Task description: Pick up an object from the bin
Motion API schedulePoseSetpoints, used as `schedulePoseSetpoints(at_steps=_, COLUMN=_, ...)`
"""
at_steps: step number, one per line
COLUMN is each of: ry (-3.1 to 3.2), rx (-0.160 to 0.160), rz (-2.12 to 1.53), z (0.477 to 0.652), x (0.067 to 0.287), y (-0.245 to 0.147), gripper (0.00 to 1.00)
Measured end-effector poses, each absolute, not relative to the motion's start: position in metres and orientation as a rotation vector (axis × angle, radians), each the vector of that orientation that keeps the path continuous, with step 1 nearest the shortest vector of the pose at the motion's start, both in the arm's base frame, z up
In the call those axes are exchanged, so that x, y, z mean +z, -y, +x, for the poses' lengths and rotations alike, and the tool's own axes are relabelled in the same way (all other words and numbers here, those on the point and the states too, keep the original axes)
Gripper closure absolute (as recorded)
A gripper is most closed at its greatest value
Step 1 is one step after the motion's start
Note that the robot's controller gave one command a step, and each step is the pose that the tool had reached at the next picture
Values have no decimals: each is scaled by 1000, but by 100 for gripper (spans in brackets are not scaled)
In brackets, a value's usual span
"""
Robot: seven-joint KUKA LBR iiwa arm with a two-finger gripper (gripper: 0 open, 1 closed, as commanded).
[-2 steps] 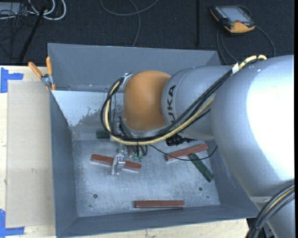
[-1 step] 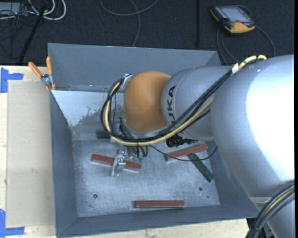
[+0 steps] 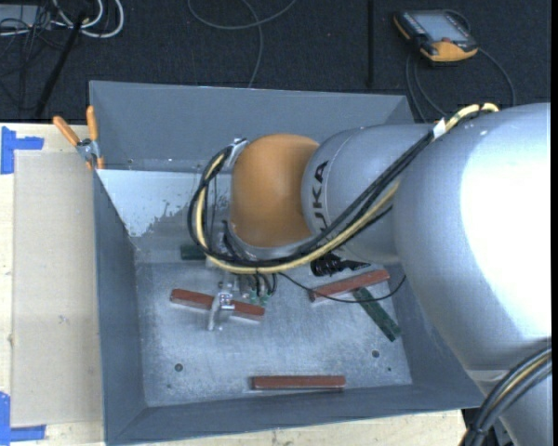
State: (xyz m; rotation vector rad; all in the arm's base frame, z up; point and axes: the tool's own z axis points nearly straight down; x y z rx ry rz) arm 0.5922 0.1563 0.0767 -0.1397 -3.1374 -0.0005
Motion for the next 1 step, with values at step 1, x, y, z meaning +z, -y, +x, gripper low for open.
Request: schedulePoseSetpoints(at_steps=1, ry=3137, rx=-1, rz=-142, z=593, x=77, y=-156, gripper=0)
